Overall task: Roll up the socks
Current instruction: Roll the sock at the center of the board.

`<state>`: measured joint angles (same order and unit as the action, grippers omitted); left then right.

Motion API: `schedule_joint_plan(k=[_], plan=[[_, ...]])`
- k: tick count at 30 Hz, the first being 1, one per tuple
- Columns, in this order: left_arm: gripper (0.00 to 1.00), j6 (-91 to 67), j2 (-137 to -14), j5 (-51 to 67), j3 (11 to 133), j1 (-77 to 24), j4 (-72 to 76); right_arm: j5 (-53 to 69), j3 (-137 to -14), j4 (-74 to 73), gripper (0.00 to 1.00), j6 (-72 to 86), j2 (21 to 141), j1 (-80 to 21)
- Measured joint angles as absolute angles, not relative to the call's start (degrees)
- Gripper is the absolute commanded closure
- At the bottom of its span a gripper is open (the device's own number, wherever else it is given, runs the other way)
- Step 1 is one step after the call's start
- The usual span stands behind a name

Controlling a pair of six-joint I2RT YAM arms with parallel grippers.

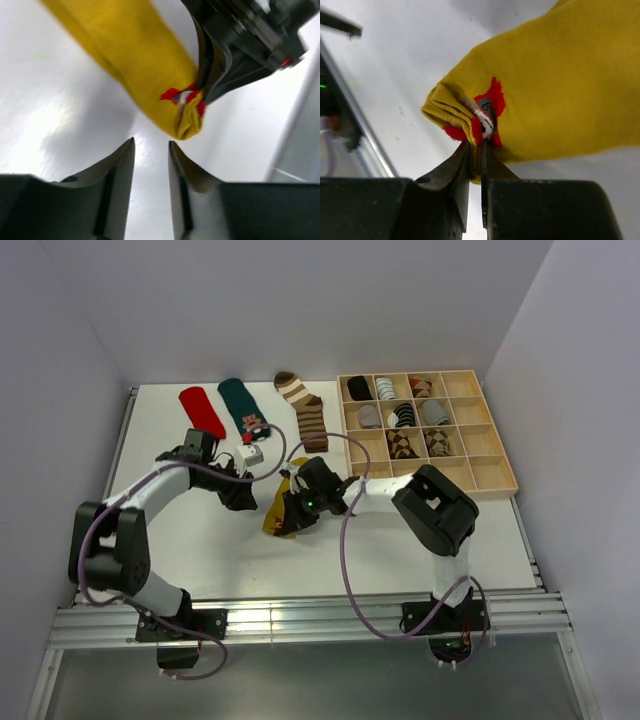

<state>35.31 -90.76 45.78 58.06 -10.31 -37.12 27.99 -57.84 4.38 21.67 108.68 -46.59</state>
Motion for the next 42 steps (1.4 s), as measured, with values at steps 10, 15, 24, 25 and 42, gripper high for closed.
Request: schedule_joint_plan(k=[10, 15, 24, 25, 42], plan=[[0.42, 37.6, -68.86, 26.83, 35.0, -19.62, -9.47, 45.56, -71.16, -6.98, 0.98, 27.4, 120.31, -41.19], [0.4, 41.78, -63.37, 22.24, 27.22, -25.06, -0.8, 52.01, -73.63, -9.91, 0.99, 29.98, 123.7, -38.79], [0.38, 50.28, -63.16, 17.45, 21.19, -32.25, 7.22, 55.57, -79.02, -19.66, 1.0, 30.37, 127.17, -35.38], [0.38, 50.92, -63.2, 17.04, 20.64, -33.26, 7.84, 55.55, -79.68, -20.47, 1.0, 30.15, 127.44, -35.24], [0.31, 62.3, -70.35, 12.25, 16.23, -41.78, 19.18, 55.53, -83.05, -26.74, 1.0, 26.0, 128.81, -33.8]])
